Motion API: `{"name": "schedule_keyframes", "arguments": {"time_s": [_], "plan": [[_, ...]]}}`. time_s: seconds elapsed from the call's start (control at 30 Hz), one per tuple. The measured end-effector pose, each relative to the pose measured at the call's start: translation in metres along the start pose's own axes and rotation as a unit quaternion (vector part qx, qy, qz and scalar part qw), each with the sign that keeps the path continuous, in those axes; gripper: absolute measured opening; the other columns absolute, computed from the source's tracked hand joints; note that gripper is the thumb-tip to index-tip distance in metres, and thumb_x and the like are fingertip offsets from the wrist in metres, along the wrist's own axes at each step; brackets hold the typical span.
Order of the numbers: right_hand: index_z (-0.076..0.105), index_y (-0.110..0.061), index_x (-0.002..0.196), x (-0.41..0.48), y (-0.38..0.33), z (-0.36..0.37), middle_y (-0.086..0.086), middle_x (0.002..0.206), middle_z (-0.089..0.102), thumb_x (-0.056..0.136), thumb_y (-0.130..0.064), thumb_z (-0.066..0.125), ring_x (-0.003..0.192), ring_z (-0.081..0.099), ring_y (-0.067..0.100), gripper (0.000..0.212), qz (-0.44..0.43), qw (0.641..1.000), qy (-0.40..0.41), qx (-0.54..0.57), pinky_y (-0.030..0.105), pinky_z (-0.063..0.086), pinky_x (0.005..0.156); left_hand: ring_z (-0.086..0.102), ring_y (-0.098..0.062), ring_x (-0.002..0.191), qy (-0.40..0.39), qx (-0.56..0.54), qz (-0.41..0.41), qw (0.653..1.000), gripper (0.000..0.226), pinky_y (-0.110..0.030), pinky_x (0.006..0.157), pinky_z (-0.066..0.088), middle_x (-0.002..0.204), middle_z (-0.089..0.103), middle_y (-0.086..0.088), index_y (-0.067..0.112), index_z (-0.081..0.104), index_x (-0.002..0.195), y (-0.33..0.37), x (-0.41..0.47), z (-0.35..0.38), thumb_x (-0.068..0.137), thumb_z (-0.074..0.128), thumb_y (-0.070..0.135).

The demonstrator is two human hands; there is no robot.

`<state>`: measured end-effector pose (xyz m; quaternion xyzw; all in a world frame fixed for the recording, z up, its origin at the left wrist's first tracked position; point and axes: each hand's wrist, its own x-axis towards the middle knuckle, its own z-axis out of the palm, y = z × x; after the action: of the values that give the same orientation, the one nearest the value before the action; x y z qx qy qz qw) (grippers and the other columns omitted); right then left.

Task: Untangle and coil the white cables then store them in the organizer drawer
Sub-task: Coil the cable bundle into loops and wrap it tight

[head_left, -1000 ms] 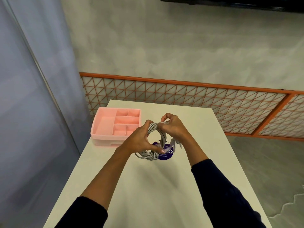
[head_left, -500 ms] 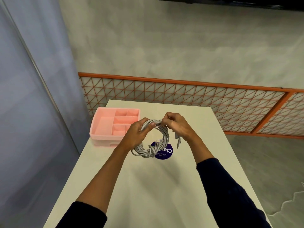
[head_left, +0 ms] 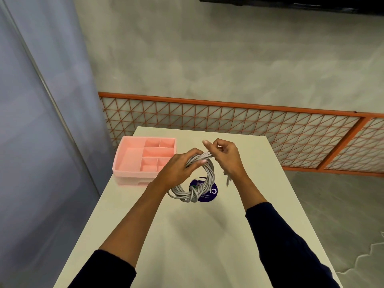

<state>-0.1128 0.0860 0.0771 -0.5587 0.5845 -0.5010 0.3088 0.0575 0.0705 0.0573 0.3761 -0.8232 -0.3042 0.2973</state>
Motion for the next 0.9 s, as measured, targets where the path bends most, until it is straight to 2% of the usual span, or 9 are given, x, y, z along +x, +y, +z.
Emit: {"name": "schedule_keyframes", "arguments": {"time_s": [0.13,0.27,0.33,0.47,0.6,0.7,0.77,0.83,0.9], "plan": [[0.051,-0.005,0.067,-0.001,0.002,0.001,0.004,0.054,0.048,0.088,-0.050,0.061,0.049,0.039,0.013,0.051,0.030,0.996,0.040,0.068,0.026,0.036,0.052,0.064,-0.017,0.080,0.061,-0.056,0.009,0.997,0.026,-0.023,0.071,0.047,0.090,0.070,-0.003,0.020,0.060,0.111,0.010,0.005,-0.002,0.095,0.053,0.040],[0.055,-0.014,0.070,-0.008,0.006,0.014,0.001,0.070,0.060,0.096,-0.056,0.039,0.065,0.054,0.010,0.052,0.053,0.997,0.059,0.007,0.026,0.041,0.065,0.063,-0.002,0.089,0.115,-0.082,0.008,0.990,0.022,-0.014,0.078,0.046,0.096,0.070,0.008,0.018,0.063,0.106,0.011,0.009,0.000,0.096,0.055,0.035],[0.061,-0.015,0.084,-0.013,0.007,0.018,0.001,0.086,0.063,0.098,-0.056,0.029,0.078,0.057,0.008,0.054,0.091,0.994,0.059,0.011,0.024,0.039,0.072,0.063,0.003,0.090,0.129,-0.093,0.003,0.987,0.021,-0.010,0.079,0.045,0.096,0.069,0.011,0.017,0.065,0.104,0.012,0.010,0.002,0.096,0.056,0.033],[0.075,-0.008,0.077,-0.013,0.012,0.024,0.005,0.078,0.073,0.096,-0.062,0.009,0.078,0.065,0.014,0.087,0.129,0.991,0.027,0.008,0.023,0.044,0.070,0.063,0.003,0.091,0.132,-0.104,-0.007,0.986,0.021,-0.009,0.080,0.044,0.096,0.069,0.013,0.017,0.066,0.103,0.013,0.010,0.003,0.095,0.056,0.033],[0.068,-0.010,0.063,-0.019,0.011,0.020,0.009,0.066,0.071,0.093,-0.068,0.020,0.066,0.069,0.021,0.081,0.200,0.971,-0.056,0.121,0.028,0.052,0.066,0.065,0.000,0.090,0.109,-0.133,-0.007,0.985,0.021,-0.012,0.078,0.047,0.097,0.070,0.010,0.016,0.068,0.103,0.010,0.011,-0.002,0.093,0.060,0.032],[0.056,-0.008,0.054,-0.020,0.006,0.021,0.007,0.049,0.055,0.091,-0.068,0.034,0.050,0.059,0.021,0.073,0.212,0.963,-0.010,0.163,0.027,0.050,0.056,0.061,0.003,0.070,0.121,-0.194,-0.043,0.973,0.025,-0.010,0.061,0.045,0.093,0.069,0.009,0.018,0.067,0.109,0.012,0.009,0.002,0.089,0.066,0.033],[0.055,-0.009,0.054,-0.017,0.005,0.024,0.004,0.046,0.051,0.090,-0.067,0.038,0.045,0.053,0.019,0.070,0.220,0.959,0.034,0.173,0.026,0.047,0.052,0.059,-0.001,0.061,0.149,-0.264,-0.108,0.947,0.040,-0.017,0.057,0.047,0.086,0.068,0.002,0.020,0.060,0.116,0.013,0.009,0.005,0.082,0.073,0.036],[0.056,-0.009,0.055,-0.017,0.006,0.025,0.003,0.045,0.051,0.091,-0.066,0.037,0.044,0.049,0.017,0.070,0.225,0.953,0.057,0.194,0.025,0.044,0.049,0.066,-0.010,0.069,0.173,-0.335,-0.192,0.906,0.051,-0.027,0.067,0.055,0.085,0.070,-0.004,0.018,0.056,0.116,0.012,0.006,0.008,0.075,0.077,0.041],[0.055,-0.010,0.055,-0.017,0.008,0.023,0.003,0.046,0.050,0.092,-0.066,0.035,0.041,0.045,0.016,0.070,0.226,0.947,0.079,0.212,0.026,0.041,0.049,0.070,-0.019,0.080,0.155,-0.340,-0.269,0.888,0.054,-0.036,0.077,0.056,0.083,0.074,-0.005,0.015,0.062,0.104,0.009,0.002,0.011,0.072,0.070,0.058]]}}
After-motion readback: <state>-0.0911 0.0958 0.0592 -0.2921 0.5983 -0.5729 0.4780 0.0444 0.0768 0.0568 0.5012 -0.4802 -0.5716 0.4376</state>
